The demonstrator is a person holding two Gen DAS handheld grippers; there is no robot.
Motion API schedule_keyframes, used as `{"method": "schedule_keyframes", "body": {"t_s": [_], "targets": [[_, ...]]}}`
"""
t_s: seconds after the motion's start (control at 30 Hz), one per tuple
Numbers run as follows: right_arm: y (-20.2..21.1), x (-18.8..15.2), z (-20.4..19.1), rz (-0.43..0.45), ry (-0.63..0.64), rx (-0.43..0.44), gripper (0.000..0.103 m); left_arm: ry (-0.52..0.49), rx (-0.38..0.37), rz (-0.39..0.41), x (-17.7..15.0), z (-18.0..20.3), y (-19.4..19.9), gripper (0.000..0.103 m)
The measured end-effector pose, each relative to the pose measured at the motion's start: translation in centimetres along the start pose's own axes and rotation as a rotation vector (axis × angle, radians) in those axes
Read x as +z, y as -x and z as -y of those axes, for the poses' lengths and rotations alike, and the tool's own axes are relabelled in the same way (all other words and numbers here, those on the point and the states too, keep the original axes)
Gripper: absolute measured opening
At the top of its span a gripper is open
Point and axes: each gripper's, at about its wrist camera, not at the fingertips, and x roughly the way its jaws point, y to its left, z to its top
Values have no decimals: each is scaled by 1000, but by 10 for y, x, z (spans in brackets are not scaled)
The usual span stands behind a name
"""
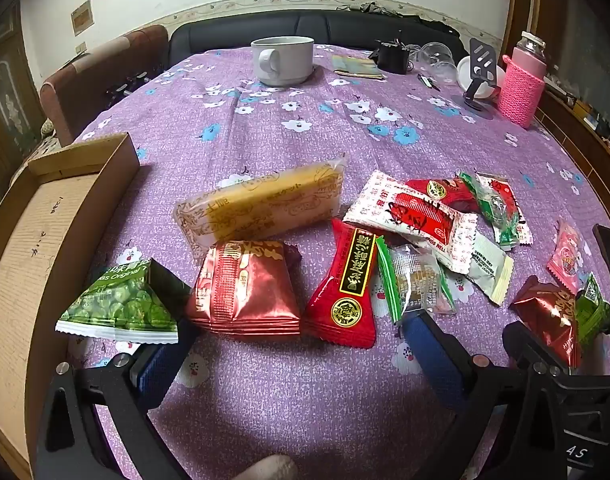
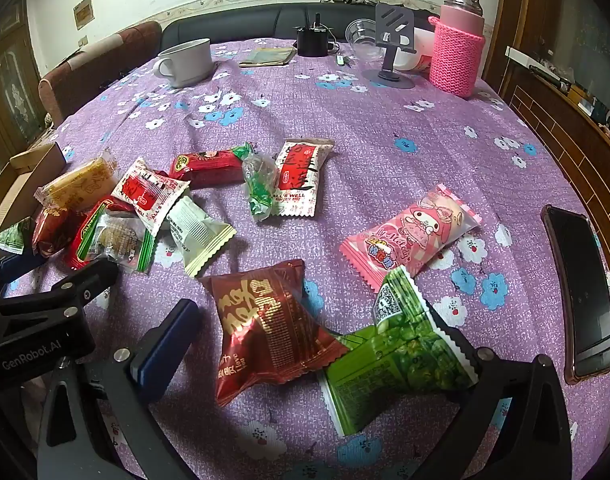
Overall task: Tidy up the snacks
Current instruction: 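Move both tools toward the green pea bag and red chocolate bag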
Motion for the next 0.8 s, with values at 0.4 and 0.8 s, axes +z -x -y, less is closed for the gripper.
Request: {"method": "schedule_keyframes", "body": {"t_s": [0.4,0.8], "targets": [[0,0,0,0,0,1,103,9,9,-40,-4,-5,6,103],[2,2,-2,-19,-18,-19,103,-34,-18,-47,-17,-7,16,103]]}}
